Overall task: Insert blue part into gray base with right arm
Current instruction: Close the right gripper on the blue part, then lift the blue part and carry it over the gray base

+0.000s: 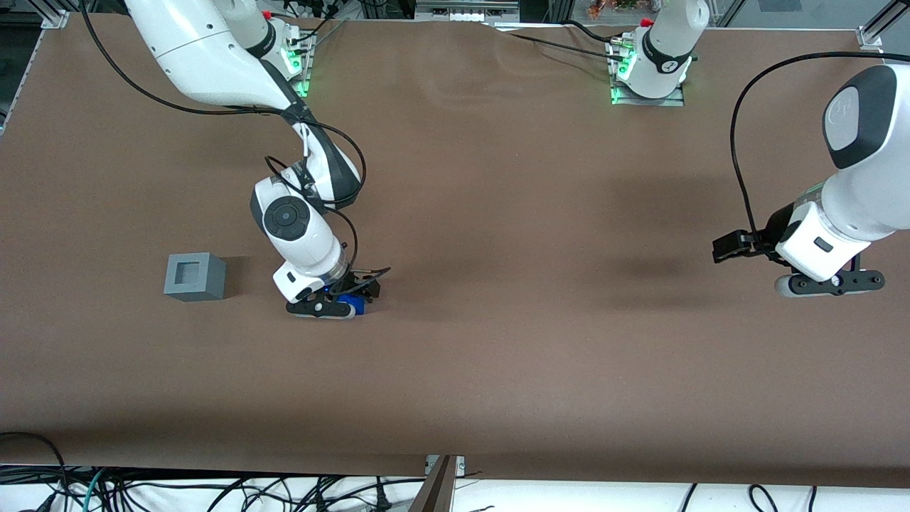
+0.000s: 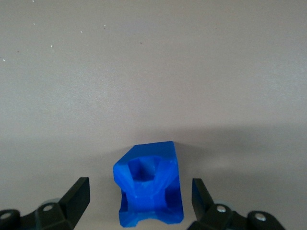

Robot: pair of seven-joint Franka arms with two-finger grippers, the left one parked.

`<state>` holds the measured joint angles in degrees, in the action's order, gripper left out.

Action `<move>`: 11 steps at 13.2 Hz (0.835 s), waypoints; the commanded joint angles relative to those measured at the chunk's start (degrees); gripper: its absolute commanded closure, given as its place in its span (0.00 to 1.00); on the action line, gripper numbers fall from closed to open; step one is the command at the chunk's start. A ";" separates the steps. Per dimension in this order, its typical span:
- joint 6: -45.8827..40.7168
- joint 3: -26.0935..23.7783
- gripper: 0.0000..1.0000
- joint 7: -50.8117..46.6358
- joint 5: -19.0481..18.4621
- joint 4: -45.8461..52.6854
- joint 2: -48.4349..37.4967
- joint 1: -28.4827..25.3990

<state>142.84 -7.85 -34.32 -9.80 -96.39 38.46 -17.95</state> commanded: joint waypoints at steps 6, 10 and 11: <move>-0.36 1.26 0.62 4.43 -2.77 1.03 -0.13 1.25; -13.51 1.26 0.77 8.91 -1.90 0.77 -7.14 2.13; -16.77 1.26 0.77 11.01 -1.55 0.59 -9.25 2.92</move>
<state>132.15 -6.16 -26.56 -11.56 -94.34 34.84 -16.24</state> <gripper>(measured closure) 0.502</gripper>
